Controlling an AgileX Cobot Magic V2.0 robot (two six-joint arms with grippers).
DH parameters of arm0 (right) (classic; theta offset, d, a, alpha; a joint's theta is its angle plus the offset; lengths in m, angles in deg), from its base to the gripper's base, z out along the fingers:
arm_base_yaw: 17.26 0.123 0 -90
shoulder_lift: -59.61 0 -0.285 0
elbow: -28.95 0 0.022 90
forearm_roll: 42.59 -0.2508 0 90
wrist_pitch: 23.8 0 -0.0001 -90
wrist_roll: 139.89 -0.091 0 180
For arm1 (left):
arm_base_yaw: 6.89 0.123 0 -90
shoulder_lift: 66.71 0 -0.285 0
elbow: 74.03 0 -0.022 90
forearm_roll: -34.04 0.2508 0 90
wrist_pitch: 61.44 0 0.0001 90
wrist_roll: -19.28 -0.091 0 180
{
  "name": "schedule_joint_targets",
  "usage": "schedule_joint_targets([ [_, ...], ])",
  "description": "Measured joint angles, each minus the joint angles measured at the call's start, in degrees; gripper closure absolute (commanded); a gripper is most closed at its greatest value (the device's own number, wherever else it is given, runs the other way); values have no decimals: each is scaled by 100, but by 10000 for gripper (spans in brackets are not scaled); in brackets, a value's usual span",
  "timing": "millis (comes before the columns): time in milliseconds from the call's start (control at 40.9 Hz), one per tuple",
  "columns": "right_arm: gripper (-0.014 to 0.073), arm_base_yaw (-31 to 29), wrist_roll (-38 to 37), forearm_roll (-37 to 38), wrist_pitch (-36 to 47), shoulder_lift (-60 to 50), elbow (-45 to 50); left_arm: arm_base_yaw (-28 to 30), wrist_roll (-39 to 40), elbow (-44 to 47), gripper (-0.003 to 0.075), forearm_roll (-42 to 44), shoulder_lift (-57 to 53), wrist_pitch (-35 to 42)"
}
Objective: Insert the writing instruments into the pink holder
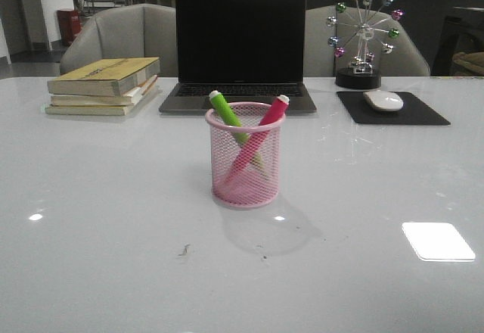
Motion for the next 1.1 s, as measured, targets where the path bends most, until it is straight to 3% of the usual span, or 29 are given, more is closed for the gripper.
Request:
schedule_joint_targets([
  [245, 536, -1533, 0, 1, 1621, -1091, 1204, 0, 0, 0, 629, 0, 0, 0],
  [391, 536, -2126, 0, -22, 2502, -1895, 2164, 0, 4, 0, 629, 0, 0, 0],
  [587, 536, -2401, 0, -115, 3042, -2588, 2965, 0, 4, 0, 629, 0, 0, 0],
  [1101, 536, -2535, -26, -128, 3183, -2624, 2993, 0, 4, 0, 629, 0, 0, 0],
])
